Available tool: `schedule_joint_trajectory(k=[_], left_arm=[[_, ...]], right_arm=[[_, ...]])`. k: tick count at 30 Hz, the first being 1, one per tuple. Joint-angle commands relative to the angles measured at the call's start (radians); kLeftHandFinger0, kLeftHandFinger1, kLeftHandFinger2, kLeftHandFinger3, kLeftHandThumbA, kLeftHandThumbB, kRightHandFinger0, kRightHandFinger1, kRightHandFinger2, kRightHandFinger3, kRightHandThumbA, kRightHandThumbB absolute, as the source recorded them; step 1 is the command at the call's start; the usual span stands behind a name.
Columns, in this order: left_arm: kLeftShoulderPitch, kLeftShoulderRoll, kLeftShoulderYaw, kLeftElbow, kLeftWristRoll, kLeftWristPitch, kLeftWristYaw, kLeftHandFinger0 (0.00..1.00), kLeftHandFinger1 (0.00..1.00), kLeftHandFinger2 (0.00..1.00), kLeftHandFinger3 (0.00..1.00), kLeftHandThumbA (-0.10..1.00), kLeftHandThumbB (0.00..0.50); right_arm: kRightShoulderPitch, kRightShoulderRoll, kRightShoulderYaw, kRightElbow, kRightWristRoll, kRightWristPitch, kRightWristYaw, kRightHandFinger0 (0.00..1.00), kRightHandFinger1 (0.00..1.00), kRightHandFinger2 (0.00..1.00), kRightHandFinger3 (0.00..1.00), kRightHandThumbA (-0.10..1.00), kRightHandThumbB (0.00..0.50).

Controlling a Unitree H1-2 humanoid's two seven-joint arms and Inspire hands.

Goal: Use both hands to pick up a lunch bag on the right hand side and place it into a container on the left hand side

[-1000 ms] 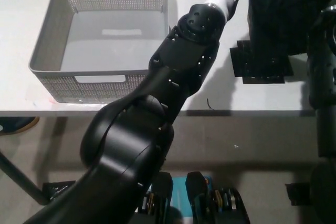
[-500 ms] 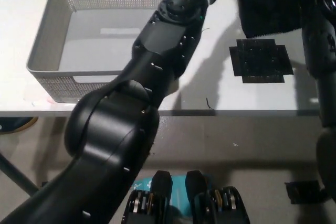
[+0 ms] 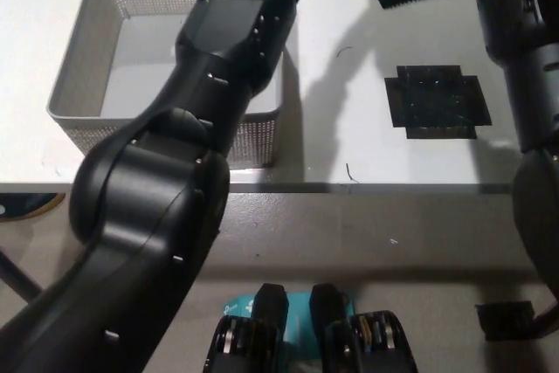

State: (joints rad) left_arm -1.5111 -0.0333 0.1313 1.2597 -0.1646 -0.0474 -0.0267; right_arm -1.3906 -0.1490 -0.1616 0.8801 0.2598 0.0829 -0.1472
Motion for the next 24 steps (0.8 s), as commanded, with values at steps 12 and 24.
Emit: schedule_joint_trajectory(k=[12,24], left_arm=[[0.071,0.088,-0.004,-0.541,-0.014,0.215,-0.001,1.0,1.0,1.0,1.0,1.0,0.222],[0.281,0.194,0.087,-0.916,-0.04,0.363,0.087,1.0,1.0,1.0,1.0,1.0,0.21]], right_arm=[[-0.22,0.184,0.076,0.163,-0.047,-0.102,0.081,1.0,1.0,1.0,1.0,1.0,0.0],[-0.334,0.333,0.131,0.347,-0.098,-0.165,0.109,1.0,1.0,1.0,1.0,1.0,0.0]])
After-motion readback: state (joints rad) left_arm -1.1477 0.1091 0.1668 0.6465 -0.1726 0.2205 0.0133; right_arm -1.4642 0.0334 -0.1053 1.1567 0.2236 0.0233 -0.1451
